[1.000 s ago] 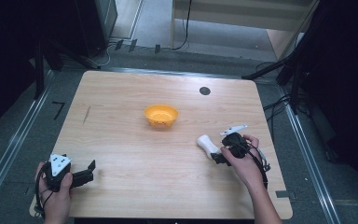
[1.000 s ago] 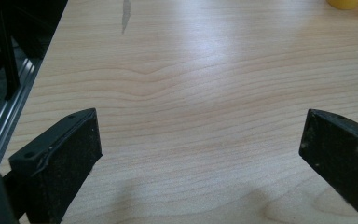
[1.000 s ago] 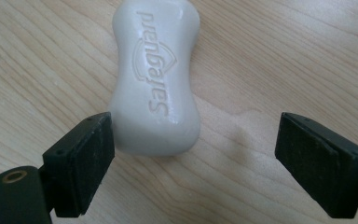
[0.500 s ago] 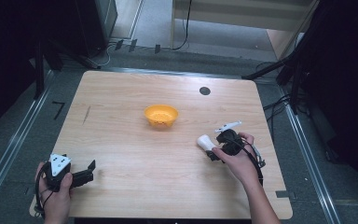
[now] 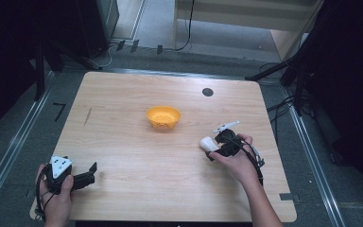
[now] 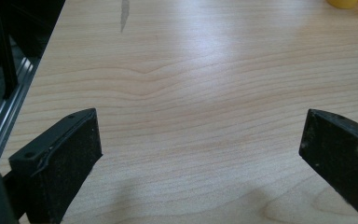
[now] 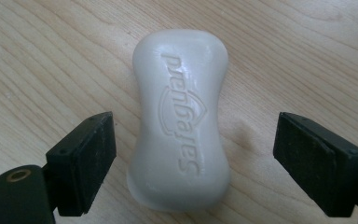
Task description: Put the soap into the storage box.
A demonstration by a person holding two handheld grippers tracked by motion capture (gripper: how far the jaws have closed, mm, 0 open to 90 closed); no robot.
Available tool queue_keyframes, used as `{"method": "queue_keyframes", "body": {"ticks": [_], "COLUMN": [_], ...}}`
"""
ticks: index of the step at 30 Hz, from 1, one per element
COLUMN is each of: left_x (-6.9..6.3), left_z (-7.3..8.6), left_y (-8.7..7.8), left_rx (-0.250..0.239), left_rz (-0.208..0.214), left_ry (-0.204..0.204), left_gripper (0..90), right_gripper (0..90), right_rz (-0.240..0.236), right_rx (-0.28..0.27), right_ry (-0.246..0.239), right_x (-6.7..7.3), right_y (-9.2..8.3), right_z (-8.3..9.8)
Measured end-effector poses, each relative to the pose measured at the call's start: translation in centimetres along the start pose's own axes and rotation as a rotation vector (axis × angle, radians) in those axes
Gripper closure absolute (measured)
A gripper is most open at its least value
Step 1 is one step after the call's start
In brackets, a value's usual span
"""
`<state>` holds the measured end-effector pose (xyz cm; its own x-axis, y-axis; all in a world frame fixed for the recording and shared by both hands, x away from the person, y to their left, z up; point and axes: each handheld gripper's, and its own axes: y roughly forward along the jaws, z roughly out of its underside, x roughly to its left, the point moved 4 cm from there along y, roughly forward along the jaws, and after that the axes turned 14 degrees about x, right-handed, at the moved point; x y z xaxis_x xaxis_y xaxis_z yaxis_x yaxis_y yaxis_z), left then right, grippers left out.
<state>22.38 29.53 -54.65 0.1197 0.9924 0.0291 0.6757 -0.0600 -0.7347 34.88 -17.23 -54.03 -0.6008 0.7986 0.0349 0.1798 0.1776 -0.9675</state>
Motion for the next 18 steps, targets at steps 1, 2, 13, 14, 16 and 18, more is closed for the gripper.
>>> {"method": "queue_keyframes", "body": {"ticks": [1,2,13,14,16,18], "left_x": [0.0,0.0,0.0,0.0,0.0,0.0], "left_z": [0.0,0.0,0.0,0.0,0.0,0.0], "left_y": [0.0,0.0,0.0,0.0,0.0,0.0], "left_rx": [0.003,0.003,0.004,0.004,0.004,0.004], "left_rz": [0.001,0.001,0.003,0.003,0.004,0.004], "left_ry": [0.000,0.000,0.001,0.001,0.000,0.000], "left_gripper": [0.0,0.0,0.0,0.0,0.0,0.0], "right_gripper": [14.2,14.2,23.4,23.9,27.1,29.6], "right_rz": [-0.003,-0.003,0.000,0.000,0.000,0.002], "right_rx": [0.005,0.005,0.020,0.018,0.030,0.047], "right_ry": [0.000,0.000,0.016,0.013,0.015,0.013], "right_x": [0.1,0.1,0.3,0.3,0.4,0.3], "right_y": [0.2,0.2,0.4,0.4,0.5,0.6], "right_z": [-0.1,-0.1,-1.0,-1.1,-1.1,-1.2]}}
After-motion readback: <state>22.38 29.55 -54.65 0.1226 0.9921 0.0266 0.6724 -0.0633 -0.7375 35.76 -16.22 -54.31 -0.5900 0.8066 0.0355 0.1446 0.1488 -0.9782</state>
